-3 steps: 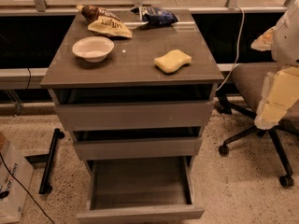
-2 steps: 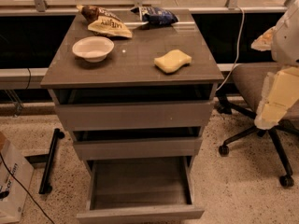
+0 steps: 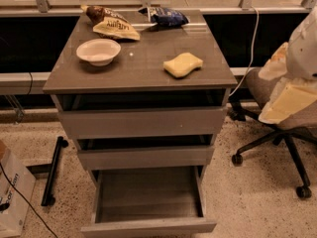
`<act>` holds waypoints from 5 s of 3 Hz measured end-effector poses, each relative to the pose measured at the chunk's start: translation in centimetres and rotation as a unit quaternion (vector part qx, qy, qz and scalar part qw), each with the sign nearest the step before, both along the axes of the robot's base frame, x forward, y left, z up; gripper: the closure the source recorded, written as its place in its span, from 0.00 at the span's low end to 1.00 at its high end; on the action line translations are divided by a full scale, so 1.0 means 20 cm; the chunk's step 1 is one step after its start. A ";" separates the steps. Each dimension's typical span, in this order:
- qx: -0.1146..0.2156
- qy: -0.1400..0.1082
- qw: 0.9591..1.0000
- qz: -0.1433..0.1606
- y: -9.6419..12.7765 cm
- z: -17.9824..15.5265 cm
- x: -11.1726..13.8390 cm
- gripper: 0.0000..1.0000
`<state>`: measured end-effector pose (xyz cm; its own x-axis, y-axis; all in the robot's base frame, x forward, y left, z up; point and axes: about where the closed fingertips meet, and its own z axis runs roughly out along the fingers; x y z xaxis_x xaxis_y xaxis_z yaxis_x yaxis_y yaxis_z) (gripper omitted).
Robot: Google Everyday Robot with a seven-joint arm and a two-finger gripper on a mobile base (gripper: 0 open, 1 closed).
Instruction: Close bottom drawer
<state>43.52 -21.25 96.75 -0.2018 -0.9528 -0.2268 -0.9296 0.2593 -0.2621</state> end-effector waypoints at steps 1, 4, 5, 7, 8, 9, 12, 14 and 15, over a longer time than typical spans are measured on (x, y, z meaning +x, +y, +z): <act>0.013 -0.014 1.000 0.000 -0.02 -0.24 0.01 0.69; 0.010 -0.003 1.000 0.018 0.11 -0.49 0.00 1.00; 0.011 0.010 1.000 0.017 0.13 -0.77 -0.02 1.00; 0.037 0.023 0.999 0.012 0.18 -0.99 -0.02 1.00; 0.070 0.047 0.996 0.011 0.25 -1.33 0.03 1.00; 0.070 0.047 0.996 0.011 0.25 -1.33 0.03 1.00; 0.053 0.104 0.993 -0.015 0.34 -2.00 -0.01 1.00; 0.046 0.124 0.991 -0.037 0.33 -2.14 0.00 1.00; 0.032 0.160 0.985 -0.064 0.29 -2.37 0.03 1.00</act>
Offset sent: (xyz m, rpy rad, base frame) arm 0.0006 -0.0032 -0.0393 0.0226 -0.0173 0.0043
